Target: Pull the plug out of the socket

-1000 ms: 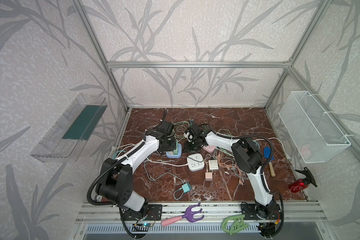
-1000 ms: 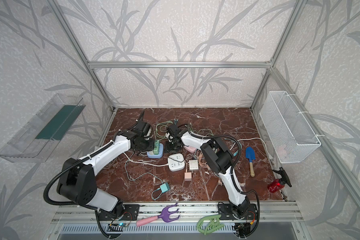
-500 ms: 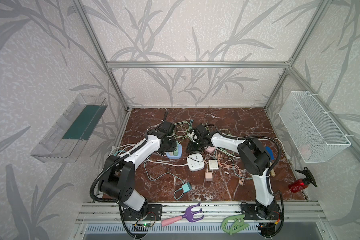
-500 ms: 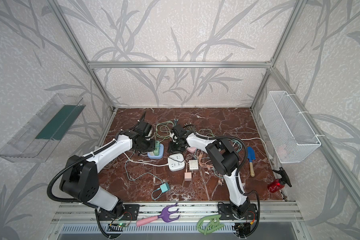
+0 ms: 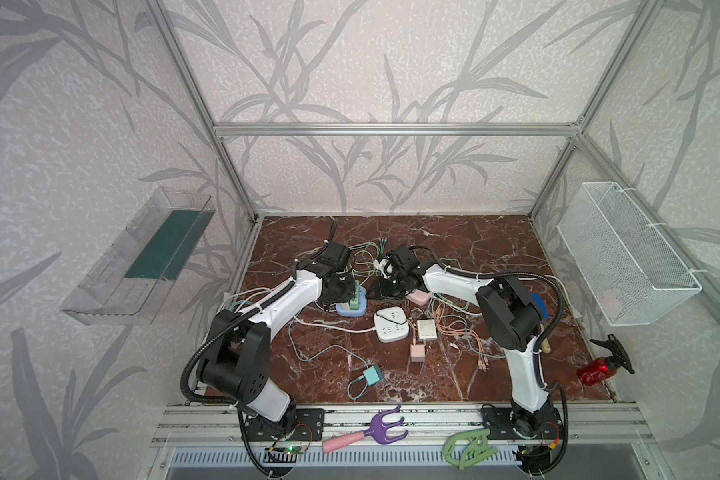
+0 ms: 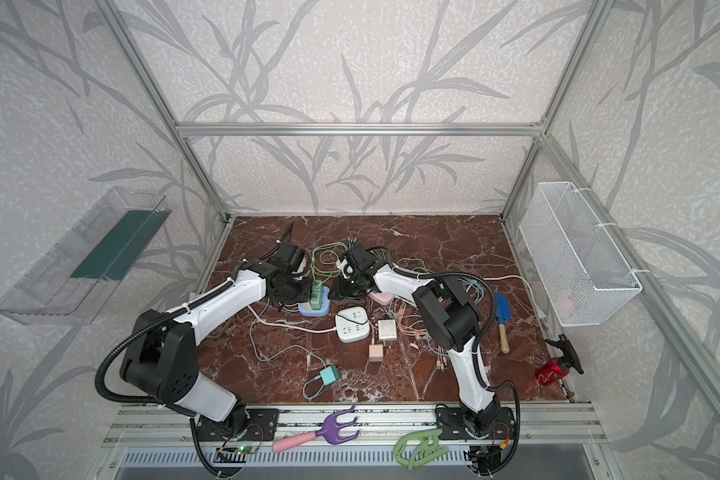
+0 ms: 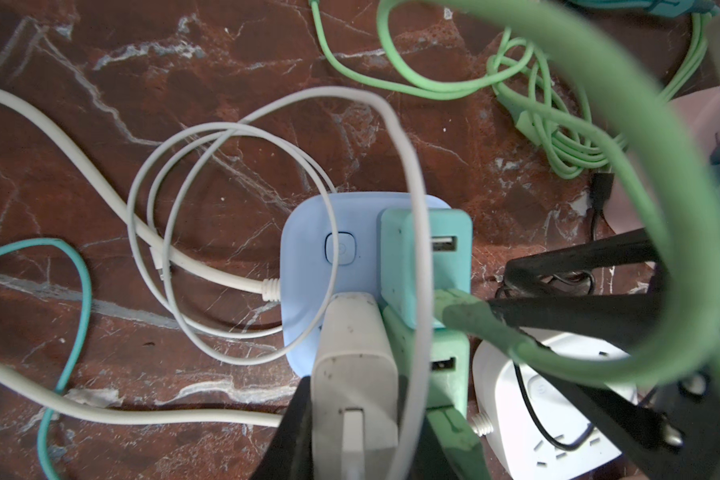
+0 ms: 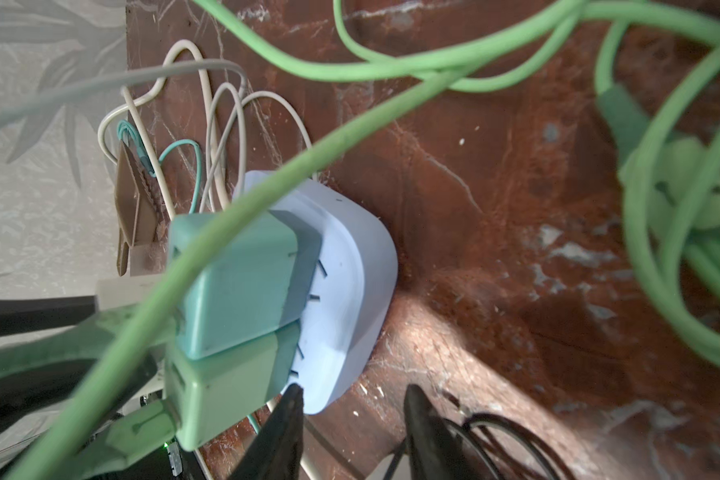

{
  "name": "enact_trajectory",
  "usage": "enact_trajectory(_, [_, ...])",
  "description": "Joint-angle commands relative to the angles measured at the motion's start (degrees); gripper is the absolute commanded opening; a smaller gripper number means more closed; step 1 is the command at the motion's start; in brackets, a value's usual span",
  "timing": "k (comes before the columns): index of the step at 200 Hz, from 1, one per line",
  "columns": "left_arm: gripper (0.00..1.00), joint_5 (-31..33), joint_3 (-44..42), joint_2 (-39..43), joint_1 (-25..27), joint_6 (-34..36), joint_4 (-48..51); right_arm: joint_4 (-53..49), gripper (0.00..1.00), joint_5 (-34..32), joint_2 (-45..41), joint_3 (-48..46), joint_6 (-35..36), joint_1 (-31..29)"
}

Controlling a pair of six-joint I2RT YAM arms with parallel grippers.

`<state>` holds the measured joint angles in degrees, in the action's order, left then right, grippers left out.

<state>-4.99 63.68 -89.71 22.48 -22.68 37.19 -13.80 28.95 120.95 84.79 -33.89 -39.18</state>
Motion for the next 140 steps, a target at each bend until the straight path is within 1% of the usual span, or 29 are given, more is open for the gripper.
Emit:
enact_trajectory(1, [0.16,-2.0,-0.1,2.3,1.0,-0.3,-1.4,0.9,0.41,1.0,-1.0,0.2,0.0,-0.1])
enact_trajectory(60, [0.16,-2.0,-0.9,4.3,1.3,-1.8,-3.2,-1.0,0.4,0.1,-1.4,-0.9,1.5,-0.1])
enact_trajectory(84, [0.16,-3.9,-0.7,1.9,1.4,-1.8,-3.1,-2.6,0.4,0.1,1.1,0.8,1.9,-0.1])
enact_trajectory(108, [0.16,-3.2,-0.9,-0.6,2.3,-1.9,-2.6,-2.8,0.42,0.6,2.3,2.0,2.0,-0.2])
enact_trajectory(140, [0.16,-2.7,-0.3,-1.8,3.1,-1.8,-2.5,-2.7,0.43,0.4,3.4,2.7,1.8,-0.3])
